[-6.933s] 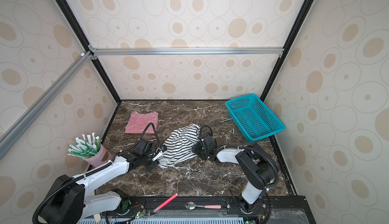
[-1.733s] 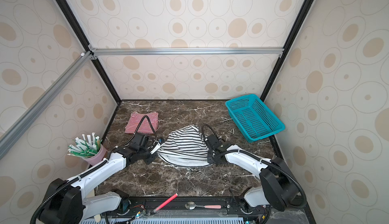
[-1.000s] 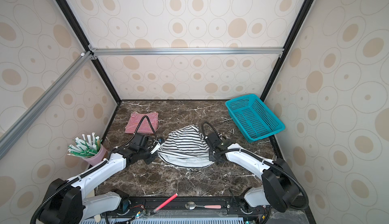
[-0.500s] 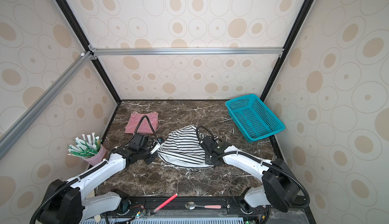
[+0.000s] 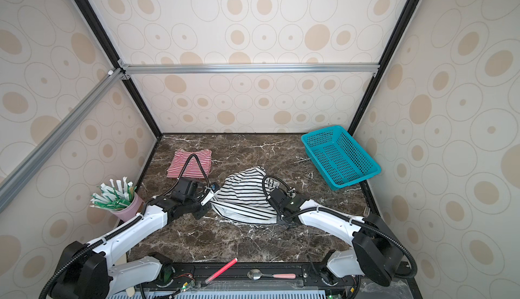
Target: Fold and stack the tank tops
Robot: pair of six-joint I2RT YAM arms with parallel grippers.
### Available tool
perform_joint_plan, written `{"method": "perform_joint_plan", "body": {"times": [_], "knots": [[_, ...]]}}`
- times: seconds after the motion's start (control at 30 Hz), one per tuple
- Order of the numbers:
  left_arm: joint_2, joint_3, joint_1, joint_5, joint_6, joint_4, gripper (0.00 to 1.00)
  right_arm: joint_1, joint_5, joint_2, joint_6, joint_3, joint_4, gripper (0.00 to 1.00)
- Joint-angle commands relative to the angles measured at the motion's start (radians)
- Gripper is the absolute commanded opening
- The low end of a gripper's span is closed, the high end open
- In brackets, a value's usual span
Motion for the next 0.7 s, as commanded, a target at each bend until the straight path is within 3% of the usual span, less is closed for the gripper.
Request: {"method": "perform_joint_plan", "body": {"times": [0.0, 0.17, 0.4, 0.57, 0.67], "knots": [[-0.005, 0.015, 0.006, 0.012, -0.001, -0.014, 0.0, 0.009, 0.008, -0.015, 0.035, -0.026, 0.002, 0.28], [-0.005, 0.015, 0.005, 0.009, -0.002, -0.013, 0.0, 0.009, -0.007, -0.013, 0.044, -0.036, 0.026, 0.21], [-0.009, 0.017, 0.005, 0.012, -0.006, -0.014, 0.0, 0.009, -0.025, -0.028, 0.061, -0.051, 0.054, 0.0], [-0.011, 0.03, 0.005, 0.009, -0.009, -0.021, 0.0, 0.009, 0.015, -0.079, 0.039, -0.026, 0.018, 0.0], [-0.019, 0.062, 0.005, -0.018, -0.018, -0.027, 0.0, 0.009, 0.088, -0.098, -0.039, 0.084, -0.097, 0.0]]}}
